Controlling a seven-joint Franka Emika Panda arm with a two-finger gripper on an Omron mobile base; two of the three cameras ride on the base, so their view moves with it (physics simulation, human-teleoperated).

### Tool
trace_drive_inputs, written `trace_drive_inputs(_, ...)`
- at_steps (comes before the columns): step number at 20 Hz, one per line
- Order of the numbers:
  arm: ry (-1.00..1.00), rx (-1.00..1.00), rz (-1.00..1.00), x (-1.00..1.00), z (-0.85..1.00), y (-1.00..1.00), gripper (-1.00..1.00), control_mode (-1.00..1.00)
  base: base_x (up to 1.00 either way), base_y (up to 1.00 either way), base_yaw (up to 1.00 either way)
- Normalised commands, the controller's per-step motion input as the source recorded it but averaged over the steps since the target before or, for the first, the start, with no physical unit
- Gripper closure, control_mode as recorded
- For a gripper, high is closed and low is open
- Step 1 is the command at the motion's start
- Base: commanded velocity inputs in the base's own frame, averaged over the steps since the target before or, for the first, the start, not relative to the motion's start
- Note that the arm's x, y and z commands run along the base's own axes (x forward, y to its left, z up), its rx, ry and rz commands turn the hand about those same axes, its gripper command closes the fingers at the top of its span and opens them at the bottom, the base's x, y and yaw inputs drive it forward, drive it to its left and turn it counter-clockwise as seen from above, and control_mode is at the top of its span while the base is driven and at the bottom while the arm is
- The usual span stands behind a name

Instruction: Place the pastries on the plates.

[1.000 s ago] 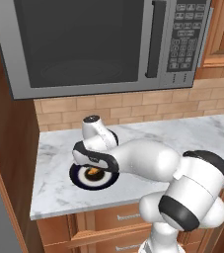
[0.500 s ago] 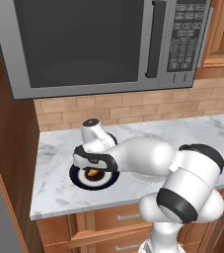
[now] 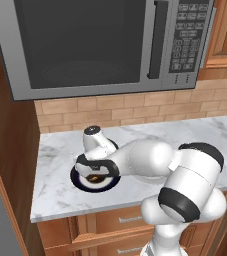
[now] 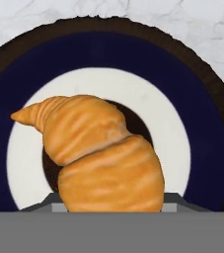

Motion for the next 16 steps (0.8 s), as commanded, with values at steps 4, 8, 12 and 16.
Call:
trace_drive_inputs(4, 0.0, 0.0, 0.0, 0.0, -0.1, 0.0, 1.0, -1.0, 0.0, 0.0, 0.0)
trace_drive_inputs(8, 0.0, 0.0, 0.0, 0.0, -0.08, 0.0, 1.0, -1.0, 0.0, 0.0, 0.0)
trace_drive_inputs(12, 0.0, 0.0, 0.0, 0.0, -0.08, 0.0, 1.0, -1.0, 0.0, 0.0, 0.0)
trace_drive_inputs(16, 0.0, 0.0, 0.0, 0.0, -0.08, 0.0, 1.0, -1.0, 0.0, 0.0, 0.0)
